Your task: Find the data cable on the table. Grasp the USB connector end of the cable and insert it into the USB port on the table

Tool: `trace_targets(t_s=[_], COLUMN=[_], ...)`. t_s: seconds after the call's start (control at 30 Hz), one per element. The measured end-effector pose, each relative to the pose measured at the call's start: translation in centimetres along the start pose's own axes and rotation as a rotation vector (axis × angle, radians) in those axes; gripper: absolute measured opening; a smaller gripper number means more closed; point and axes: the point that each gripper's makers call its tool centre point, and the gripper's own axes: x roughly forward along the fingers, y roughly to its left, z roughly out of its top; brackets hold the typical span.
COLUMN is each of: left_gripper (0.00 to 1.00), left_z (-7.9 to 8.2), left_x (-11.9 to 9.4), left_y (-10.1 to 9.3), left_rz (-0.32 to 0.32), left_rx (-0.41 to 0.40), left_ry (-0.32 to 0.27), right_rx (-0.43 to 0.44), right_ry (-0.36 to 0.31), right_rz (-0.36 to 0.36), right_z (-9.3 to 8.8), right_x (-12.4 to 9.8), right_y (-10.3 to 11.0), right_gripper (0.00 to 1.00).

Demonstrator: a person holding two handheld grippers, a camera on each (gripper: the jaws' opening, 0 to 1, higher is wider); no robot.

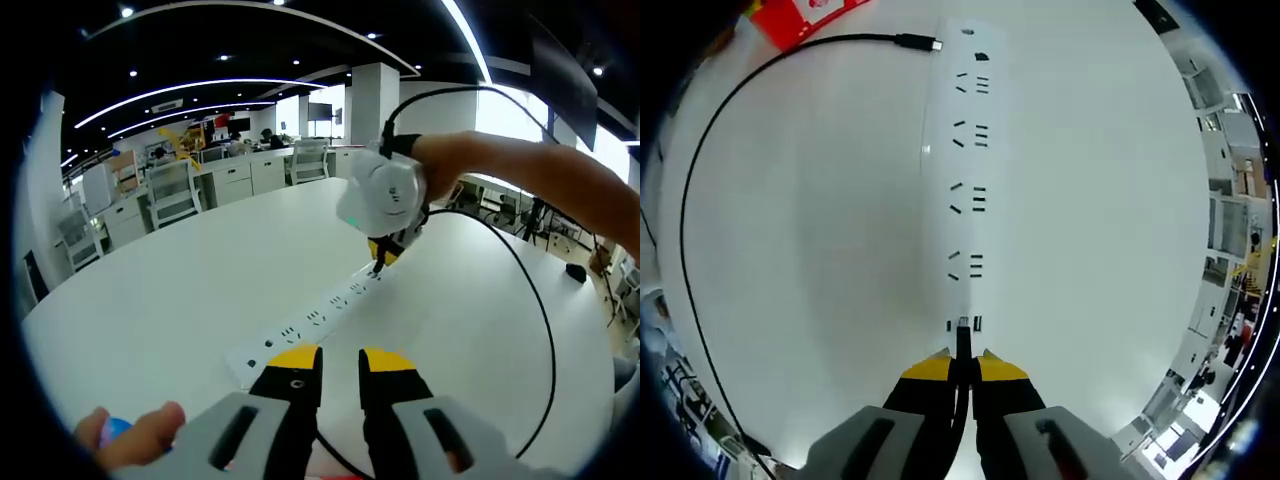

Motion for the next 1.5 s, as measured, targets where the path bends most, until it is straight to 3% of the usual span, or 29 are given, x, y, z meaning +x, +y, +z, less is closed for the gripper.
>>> trace_targets(t_s=[0.3,0.8,1.13,1.5], left_gripper=[0.16,0.16,0.16,0.16], left_z=[0.0,0.0,0.0,0.0], left_x=[0.0,-0.1,-0.1,-0.1], left_y=[0.0,0.0,0.0,0.1], left_rz=[-0.001,-0.003,-0.002,-0.001], left_rx=[-0.001,-0.002,-0.002,-0.001], left_ry=[0.000,0.001,0.001,0.003], right_rx=[-0.024,-0.116,-0.142,-0.115], right_ry=[-0.015,0.018,0.036,-0.018], right_rz=[0.057,0.177,0.180,0.170], right_z=[0.4,0.8,1.1,1.2], right_x=[0.0,0.1,0.1,0.8], right_y=[0.3,0.1,0.0,0.0], right_gripper=[0.09,0.09,0.08,0.08])
